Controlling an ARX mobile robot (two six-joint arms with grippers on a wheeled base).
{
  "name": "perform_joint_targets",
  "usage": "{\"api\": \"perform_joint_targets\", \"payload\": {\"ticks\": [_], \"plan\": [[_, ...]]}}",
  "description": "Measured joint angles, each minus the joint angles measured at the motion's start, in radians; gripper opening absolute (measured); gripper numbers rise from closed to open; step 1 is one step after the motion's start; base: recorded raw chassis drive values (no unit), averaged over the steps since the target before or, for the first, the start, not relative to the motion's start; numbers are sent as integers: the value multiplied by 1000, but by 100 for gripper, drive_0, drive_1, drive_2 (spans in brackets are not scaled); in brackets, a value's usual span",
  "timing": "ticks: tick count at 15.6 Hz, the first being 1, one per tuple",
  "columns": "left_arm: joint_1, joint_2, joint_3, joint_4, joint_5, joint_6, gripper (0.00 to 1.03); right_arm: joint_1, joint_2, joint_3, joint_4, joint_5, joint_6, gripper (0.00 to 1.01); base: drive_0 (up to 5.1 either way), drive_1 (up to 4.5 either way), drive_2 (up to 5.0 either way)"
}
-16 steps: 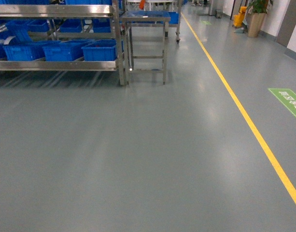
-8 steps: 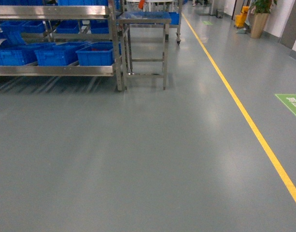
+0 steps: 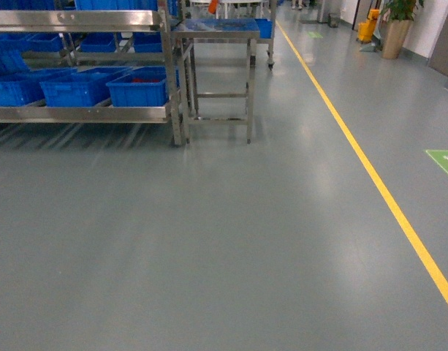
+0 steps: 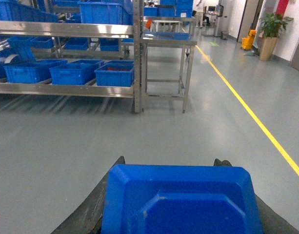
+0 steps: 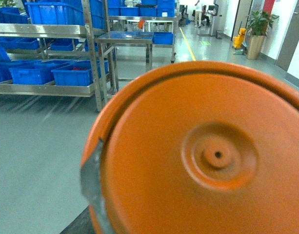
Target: Sort blue parts and orange caps into right shelf containers
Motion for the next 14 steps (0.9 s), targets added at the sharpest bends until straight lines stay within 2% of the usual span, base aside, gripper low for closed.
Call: {"api": "perform_joint_targets", "payload": {"ticks": [14], "plan": [[0, 0, 0, -2, 1, 0, 42, 0, 0, 0, -3, 0, 0, 46, 1, 431, -430]]}}
